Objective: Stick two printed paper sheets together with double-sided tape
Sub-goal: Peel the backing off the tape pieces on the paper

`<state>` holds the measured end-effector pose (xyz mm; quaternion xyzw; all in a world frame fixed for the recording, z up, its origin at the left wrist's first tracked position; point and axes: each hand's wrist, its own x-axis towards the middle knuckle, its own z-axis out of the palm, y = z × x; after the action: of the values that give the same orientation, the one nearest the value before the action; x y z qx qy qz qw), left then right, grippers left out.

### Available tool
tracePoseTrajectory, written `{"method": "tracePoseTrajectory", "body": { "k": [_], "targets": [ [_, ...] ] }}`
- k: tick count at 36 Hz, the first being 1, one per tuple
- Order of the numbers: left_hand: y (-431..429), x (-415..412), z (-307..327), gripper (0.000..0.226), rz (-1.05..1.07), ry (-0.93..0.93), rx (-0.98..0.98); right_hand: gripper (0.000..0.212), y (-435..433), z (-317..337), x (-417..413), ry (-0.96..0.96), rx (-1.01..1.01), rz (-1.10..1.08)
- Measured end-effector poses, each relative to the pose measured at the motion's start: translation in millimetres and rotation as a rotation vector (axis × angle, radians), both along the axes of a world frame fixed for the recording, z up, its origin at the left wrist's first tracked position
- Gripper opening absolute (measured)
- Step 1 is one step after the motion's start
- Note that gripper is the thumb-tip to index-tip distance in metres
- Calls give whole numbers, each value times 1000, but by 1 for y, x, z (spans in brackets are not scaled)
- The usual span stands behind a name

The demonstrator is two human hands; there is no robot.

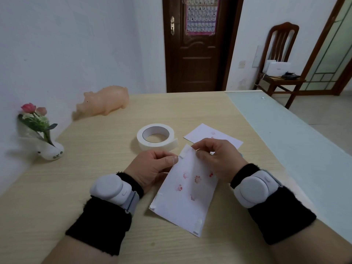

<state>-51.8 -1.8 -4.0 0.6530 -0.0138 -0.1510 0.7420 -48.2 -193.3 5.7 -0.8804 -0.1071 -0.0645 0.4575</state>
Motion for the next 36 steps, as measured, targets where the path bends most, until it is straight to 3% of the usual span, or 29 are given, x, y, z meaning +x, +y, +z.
{"method": "tracePoseTrajectory", "body": {
  "k": [7,13,15,18,36],
  "targets": [
    [-2,1,-2,12,54,-52,50,21,3,0,-1,-38,-16,4],
    [-5,1,-3,13,99,-76,28,3,13,0,-3,-534,-257,-168],
    [-5,1,-4,11,117,-93,28,15,17,0,-4,-598,-284,-147],
    [-5,2,-4,10,126,-121,39,22,21,-2,-6,-572,-308,-114],
    [-5,-2,0,9,48,-156,56,8,21,-1,-9,-382,-287,-66]
  ]
}}
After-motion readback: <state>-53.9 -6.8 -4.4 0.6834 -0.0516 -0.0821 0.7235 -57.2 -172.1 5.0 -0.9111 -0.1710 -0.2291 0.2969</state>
